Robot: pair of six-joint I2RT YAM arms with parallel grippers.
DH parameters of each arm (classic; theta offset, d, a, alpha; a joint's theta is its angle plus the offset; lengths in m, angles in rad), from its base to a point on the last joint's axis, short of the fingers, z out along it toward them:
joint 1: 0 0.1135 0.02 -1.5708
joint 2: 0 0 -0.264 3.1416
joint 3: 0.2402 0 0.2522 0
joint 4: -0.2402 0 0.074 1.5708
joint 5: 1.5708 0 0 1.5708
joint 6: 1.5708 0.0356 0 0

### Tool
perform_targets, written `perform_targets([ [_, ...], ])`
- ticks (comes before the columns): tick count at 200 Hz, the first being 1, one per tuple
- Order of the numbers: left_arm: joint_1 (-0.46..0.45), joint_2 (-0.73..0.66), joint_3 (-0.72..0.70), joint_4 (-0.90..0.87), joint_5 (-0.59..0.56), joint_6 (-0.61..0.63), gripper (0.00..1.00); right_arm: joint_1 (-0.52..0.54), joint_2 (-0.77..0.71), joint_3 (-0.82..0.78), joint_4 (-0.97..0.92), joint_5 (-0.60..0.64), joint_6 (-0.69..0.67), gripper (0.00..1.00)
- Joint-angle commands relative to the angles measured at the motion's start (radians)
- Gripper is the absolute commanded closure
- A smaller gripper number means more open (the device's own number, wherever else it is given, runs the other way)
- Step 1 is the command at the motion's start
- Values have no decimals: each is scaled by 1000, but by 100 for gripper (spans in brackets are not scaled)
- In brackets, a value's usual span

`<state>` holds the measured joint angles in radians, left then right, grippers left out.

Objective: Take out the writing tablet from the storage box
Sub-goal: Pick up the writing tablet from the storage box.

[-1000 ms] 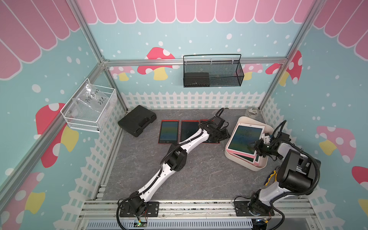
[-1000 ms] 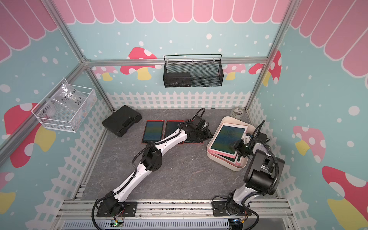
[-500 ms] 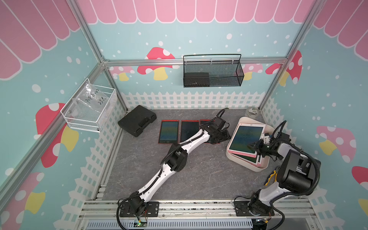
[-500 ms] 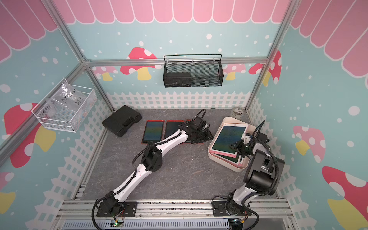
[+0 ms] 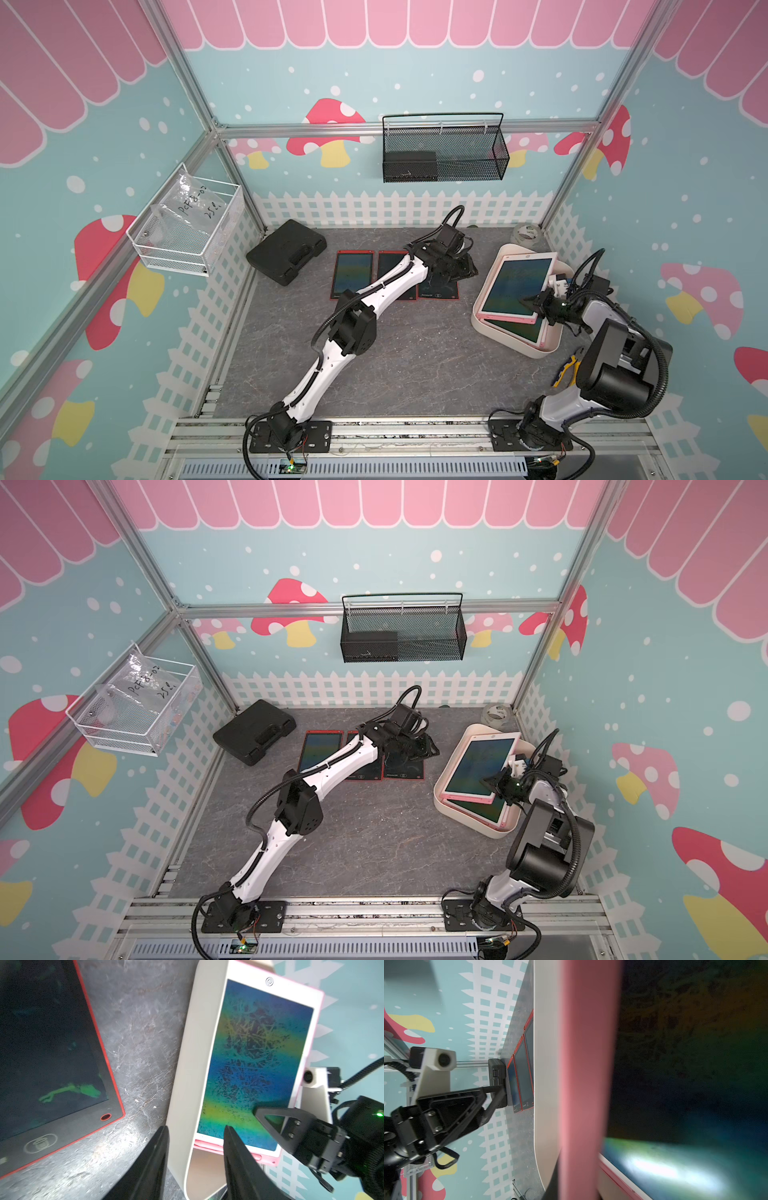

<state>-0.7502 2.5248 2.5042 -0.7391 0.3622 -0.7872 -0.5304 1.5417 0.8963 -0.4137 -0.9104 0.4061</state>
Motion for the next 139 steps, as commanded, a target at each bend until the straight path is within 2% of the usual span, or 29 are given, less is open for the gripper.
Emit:
perform_targets([
  [1,25,-27,42,-70,-30,47,54,-8,-71,5,39,-57,13,100],
  [49,63,-86,37,-144,-34,93,54,-22,-154,10,58,-52,63,100],
  [139,149,-303,-144,-181,2,158,52,-11,-245,51,113,-154,176,100],
])
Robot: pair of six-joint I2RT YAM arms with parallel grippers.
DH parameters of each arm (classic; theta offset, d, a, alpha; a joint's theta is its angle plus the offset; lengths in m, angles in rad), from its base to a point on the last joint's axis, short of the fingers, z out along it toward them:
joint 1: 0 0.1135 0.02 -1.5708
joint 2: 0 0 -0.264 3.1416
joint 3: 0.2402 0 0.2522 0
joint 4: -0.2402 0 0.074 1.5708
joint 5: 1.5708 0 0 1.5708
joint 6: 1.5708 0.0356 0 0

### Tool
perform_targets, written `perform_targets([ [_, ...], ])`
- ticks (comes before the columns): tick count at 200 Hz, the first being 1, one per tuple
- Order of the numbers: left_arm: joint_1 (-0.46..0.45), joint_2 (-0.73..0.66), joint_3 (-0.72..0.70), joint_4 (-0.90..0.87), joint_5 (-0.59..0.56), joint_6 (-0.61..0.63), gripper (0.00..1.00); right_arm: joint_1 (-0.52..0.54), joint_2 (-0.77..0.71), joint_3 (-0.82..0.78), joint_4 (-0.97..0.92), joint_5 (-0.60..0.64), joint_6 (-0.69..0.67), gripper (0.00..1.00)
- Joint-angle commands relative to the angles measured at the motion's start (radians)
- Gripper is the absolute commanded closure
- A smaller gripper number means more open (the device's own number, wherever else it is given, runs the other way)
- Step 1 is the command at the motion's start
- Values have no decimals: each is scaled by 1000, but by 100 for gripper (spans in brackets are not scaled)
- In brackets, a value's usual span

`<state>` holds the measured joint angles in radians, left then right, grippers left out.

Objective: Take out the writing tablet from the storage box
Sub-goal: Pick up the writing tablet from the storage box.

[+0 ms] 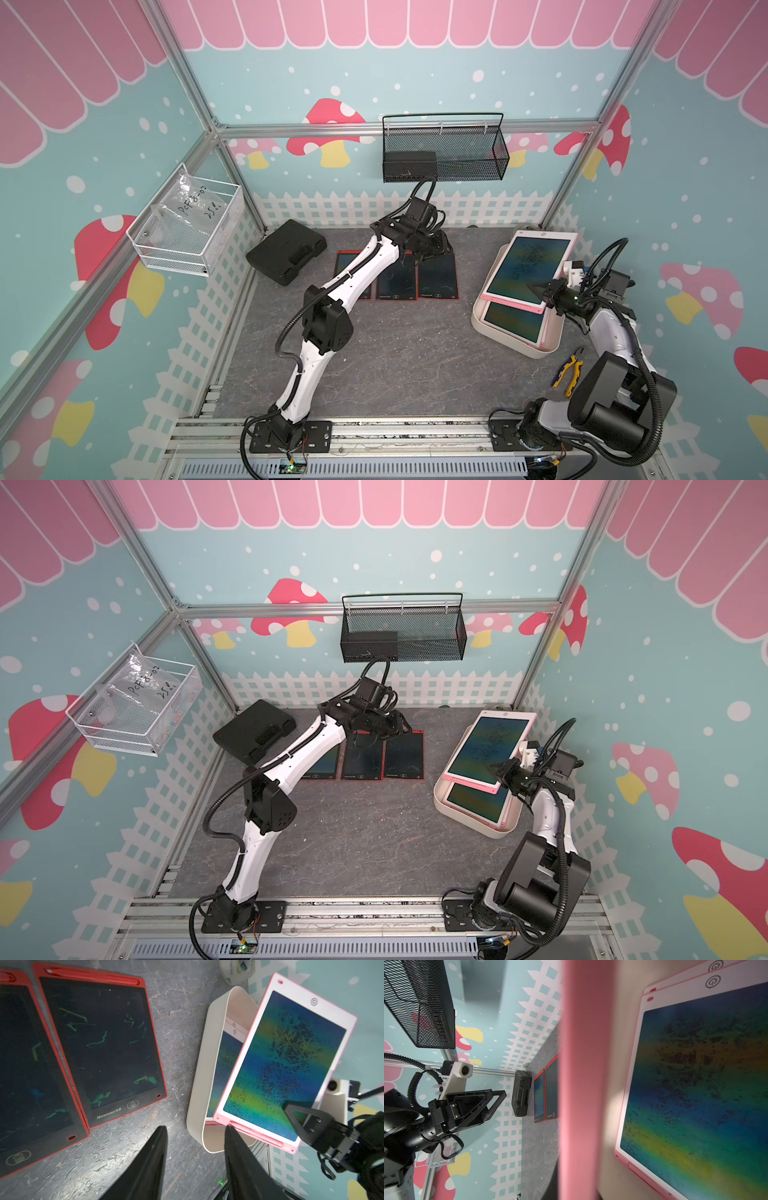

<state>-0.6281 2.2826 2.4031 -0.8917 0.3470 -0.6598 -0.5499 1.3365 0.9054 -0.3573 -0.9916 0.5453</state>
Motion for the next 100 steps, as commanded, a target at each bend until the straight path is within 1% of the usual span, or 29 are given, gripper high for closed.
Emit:
perform_targets([
  [1,28,-62,-45,-29,17,31,52,9,-41,43,57,-75,38,100],
  [30,55,-126,-114,-32,39,51,51,52,-69,83,57,-82,73,100],
  [43,69,-154,-144,-32,62,59,51,89,-74,92,53,-82,93,100],
  [60,87,-198,-193,-32,83,65,51,155,-85,93,60,-79,122,100],
  [82,114,-264,-266,-32,98,73,47,252,-99,100,76,-68,162,100],
  [100,137,-318,-336,-22,124,72,45,327,-108,93,82,-64,189,100],
])
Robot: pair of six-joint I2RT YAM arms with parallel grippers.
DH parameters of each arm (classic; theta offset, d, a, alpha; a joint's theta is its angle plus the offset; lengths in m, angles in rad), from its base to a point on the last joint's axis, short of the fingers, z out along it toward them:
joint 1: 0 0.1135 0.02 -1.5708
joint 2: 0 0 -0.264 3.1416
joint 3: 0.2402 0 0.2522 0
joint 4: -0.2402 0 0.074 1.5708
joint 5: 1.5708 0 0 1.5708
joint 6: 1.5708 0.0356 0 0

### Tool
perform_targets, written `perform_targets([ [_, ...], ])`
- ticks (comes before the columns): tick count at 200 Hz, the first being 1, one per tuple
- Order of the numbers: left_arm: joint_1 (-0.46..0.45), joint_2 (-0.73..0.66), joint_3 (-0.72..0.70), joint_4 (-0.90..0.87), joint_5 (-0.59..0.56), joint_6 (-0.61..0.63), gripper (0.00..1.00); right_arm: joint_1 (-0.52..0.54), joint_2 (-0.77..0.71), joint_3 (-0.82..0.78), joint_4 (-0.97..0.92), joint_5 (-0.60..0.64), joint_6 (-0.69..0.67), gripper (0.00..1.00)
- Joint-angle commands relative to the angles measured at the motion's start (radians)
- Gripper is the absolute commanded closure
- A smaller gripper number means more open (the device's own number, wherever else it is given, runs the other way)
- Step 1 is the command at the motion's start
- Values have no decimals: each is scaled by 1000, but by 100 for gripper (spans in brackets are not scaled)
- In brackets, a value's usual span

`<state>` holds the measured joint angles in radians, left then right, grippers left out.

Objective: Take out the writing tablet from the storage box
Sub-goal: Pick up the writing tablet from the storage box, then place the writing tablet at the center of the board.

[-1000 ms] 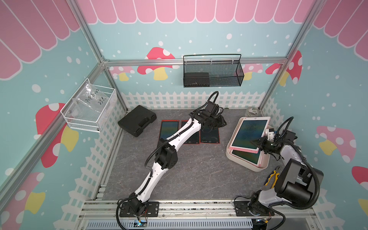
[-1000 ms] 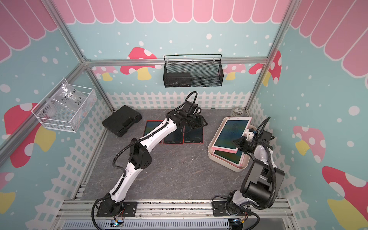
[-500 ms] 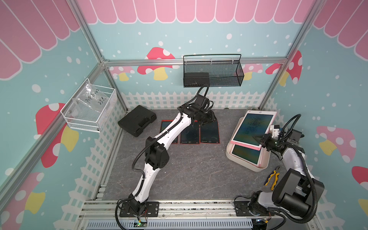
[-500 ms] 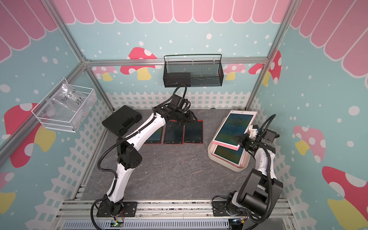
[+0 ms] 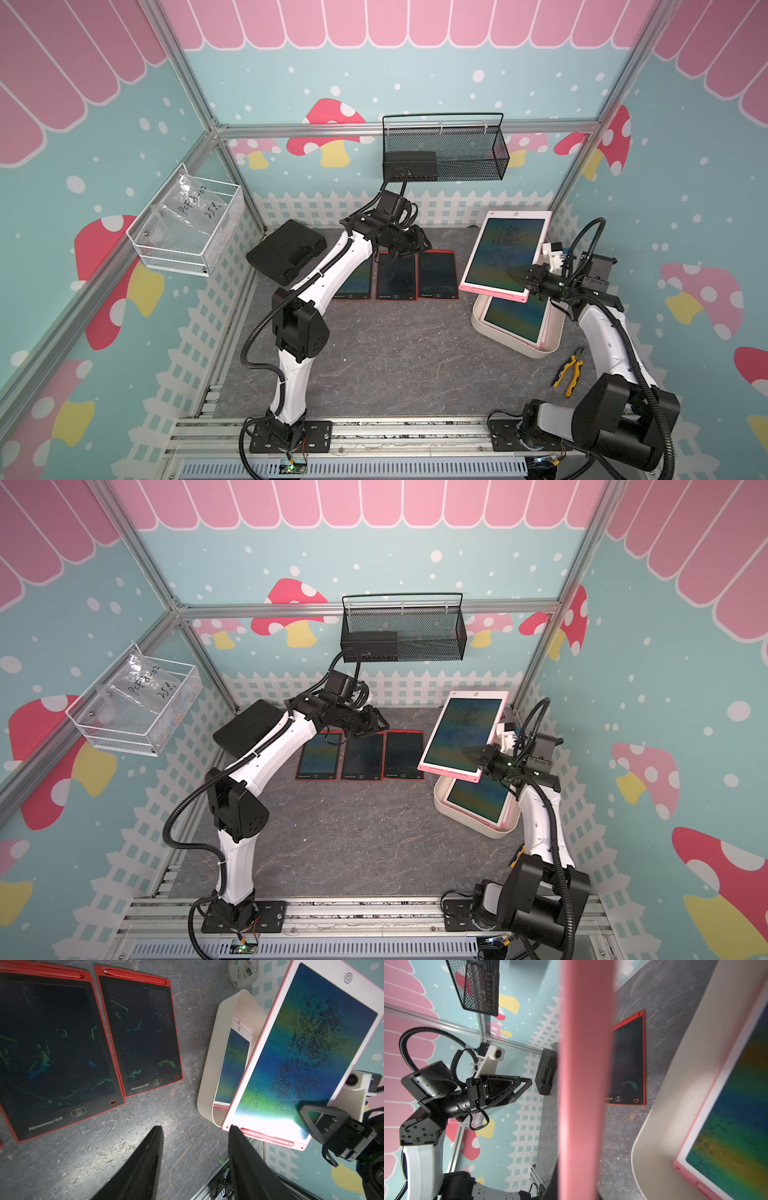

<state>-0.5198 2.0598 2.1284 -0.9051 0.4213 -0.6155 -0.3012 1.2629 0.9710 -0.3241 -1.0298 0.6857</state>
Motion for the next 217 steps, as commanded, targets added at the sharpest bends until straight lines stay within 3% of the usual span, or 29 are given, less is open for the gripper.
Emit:
perform_targets([
  [1,31,-100,-65,-6,50,28,45,81,-33,27,48,-26,49,100],
  [24,61,-184,-212,79,99,-8,41,144,-37,-3,59,-29,63,100],
  [58,129,-319,-509,385,250,-170,37,220,-14,-7,92,-70,70,100],
  [81,134,-341,-557,384,285,-157,38,280,23,4,111,-74,72,100],
  [137,148,-366,-773,625,348,-263,36,353,97,24,190,-111,113,100],
  [217,143,-341,-891,890,396,-382,41,405,158,5,260,-122,155,100],
])
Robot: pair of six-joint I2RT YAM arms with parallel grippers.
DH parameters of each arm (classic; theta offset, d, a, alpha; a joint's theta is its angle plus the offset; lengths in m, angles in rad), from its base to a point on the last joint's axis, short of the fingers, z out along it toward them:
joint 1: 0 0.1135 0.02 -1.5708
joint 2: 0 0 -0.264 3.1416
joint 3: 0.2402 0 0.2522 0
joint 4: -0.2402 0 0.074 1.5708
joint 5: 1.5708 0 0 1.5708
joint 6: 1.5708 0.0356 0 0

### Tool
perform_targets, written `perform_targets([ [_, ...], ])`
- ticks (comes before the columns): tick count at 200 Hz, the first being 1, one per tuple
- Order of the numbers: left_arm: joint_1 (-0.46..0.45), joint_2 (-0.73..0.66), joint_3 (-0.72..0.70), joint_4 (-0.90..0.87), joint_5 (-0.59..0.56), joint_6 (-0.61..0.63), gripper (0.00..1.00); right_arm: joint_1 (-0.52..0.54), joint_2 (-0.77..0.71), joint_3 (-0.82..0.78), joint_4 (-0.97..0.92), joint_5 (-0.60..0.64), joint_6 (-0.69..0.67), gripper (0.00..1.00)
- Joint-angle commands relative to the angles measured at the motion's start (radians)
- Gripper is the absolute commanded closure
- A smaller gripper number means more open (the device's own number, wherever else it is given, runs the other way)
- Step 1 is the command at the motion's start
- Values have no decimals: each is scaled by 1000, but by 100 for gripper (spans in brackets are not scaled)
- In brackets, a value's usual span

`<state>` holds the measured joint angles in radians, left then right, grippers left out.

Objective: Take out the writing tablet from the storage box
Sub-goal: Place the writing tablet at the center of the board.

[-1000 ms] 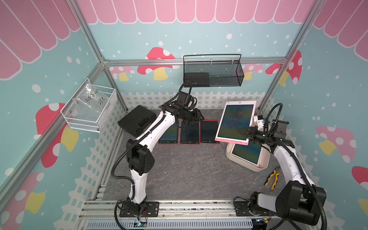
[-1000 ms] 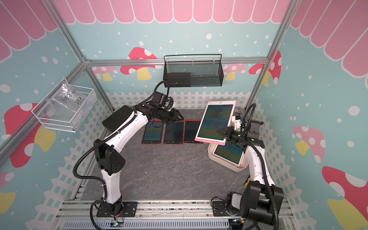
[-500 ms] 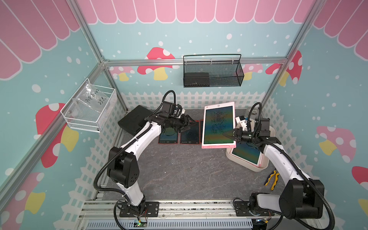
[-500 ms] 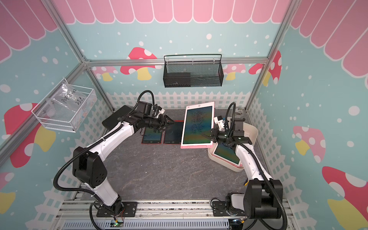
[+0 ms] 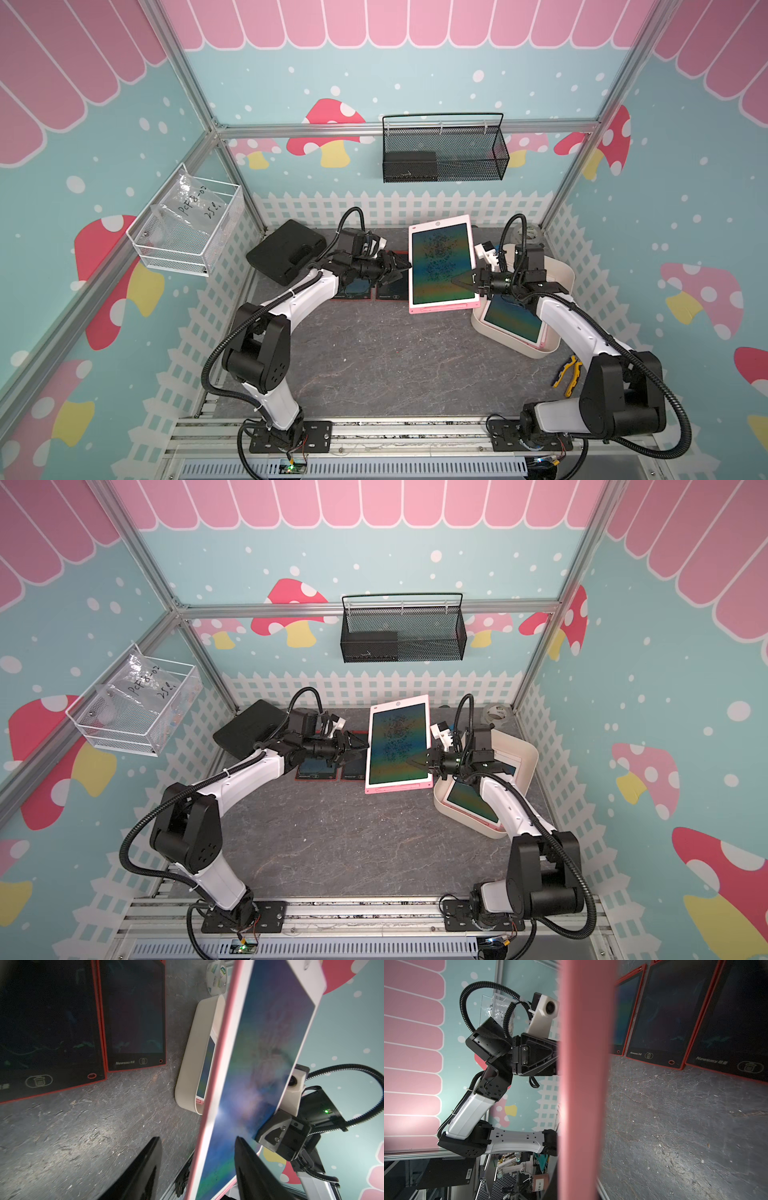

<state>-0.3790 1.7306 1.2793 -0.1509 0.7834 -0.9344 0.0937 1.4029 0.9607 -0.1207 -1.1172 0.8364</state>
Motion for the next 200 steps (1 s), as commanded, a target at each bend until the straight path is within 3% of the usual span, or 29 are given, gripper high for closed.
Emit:
perform_targets([
  [1,2,-13,-44,143,36,-67,41,11,18,15,57,-35,4,100],
  [87,-23,19,-117,252,43,-107,41,28,46,4,113,-57,33,100],
  [125,-26,35,-145,432,89,-206,54,33,62,-3,112,-71,30,100],
  [161,-60,33,-144,509,123,-240,59,35,72,-32,193,-108,86,100],
  [200,-63,38,-158,511,126,-250,67,35,83,-36,213,-106,106,89],
])
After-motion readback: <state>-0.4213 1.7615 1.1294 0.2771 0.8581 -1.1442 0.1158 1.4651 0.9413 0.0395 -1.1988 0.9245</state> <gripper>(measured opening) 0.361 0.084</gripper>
